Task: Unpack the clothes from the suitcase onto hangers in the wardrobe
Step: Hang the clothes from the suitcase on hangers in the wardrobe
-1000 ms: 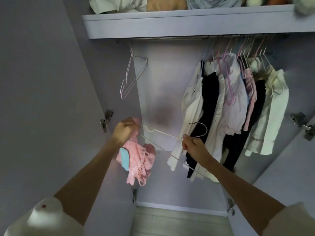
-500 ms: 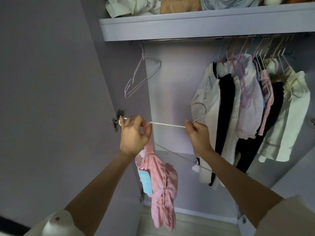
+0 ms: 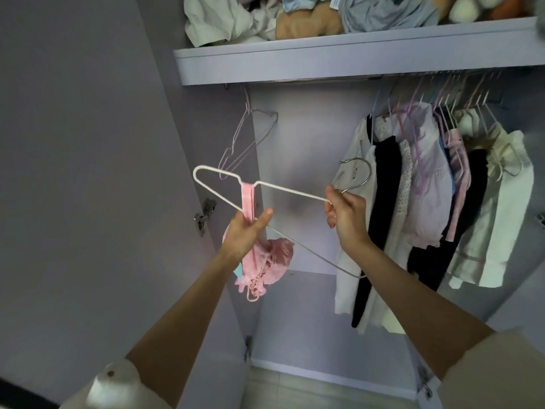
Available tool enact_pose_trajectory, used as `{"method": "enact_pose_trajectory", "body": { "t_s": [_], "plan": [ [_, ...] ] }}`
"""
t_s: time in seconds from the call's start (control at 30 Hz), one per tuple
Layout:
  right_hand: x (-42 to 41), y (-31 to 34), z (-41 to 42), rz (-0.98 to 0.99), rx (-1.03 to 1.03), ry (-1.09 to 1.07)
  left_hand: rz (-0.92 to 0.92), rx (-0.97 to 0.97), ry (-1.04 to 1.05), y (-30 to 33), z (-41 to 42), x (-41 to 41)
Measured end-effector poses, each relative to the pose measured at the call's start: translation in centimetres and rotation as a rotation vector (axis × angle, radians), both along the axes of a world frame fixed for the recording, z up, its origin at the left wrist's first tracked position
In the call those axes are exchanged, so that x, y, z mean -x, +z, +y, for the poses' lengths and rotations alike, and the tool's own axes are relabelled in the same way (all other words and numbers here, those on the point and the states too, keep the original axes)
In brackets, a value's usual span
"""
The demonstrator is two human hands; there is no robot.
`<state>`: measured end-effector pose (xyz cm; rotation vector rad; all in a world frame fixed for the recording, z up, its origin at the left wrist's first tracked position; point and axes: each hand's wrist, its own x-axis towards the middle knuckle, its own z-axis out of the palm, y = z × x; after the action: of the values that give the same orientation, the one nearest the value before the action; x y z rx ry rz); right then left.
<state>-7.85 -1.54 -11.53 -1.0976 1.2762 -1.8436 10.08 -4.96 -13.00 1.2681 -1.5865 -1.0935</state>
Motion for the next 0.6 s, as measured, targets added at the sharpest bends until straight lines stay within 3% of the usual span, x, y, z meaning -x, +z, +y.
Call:
{"method": "enact_pose_trajectory", "body": {
  "t_s": [0.1, 0.27, 0.4, 0.5, 0.57, 0.6],
  "plan": [
    [0.4, 0.7, -0.5, -0.052, 0.031, -0.027, 0.057, 0.050, -0.094, 1.2, 0.4, 0.6],
    [1.3, 0.3, -0.8, 0.041, -0.024, -0.135, -0.084, 0.079, -0.109, 0.4, 0.3, 1.6],
    [2.0, -1.0, -0.9, 0.177, -0.120, -0.129, 0.005, 0.031, -0.004, -0.4, 0.4, 2.3],
    [2.2, -3.1, -0.5, 0.362, -0.190, -0.335, -0.014, 0.037, 0.070, -0.8, 0.4, 2.5],
    [1.4, -4.1, 1.2, 0.389, -0.047, -0.454, -0.024, 0.062, 0.118, -0.9, 0.3, 2.4],
    [0.9, -4.6, 2.0, 0.396, 0.052, -0.398, -0.009, 0.082, 0.140, -0.7, 0.2, 2.4]
  ]
}}
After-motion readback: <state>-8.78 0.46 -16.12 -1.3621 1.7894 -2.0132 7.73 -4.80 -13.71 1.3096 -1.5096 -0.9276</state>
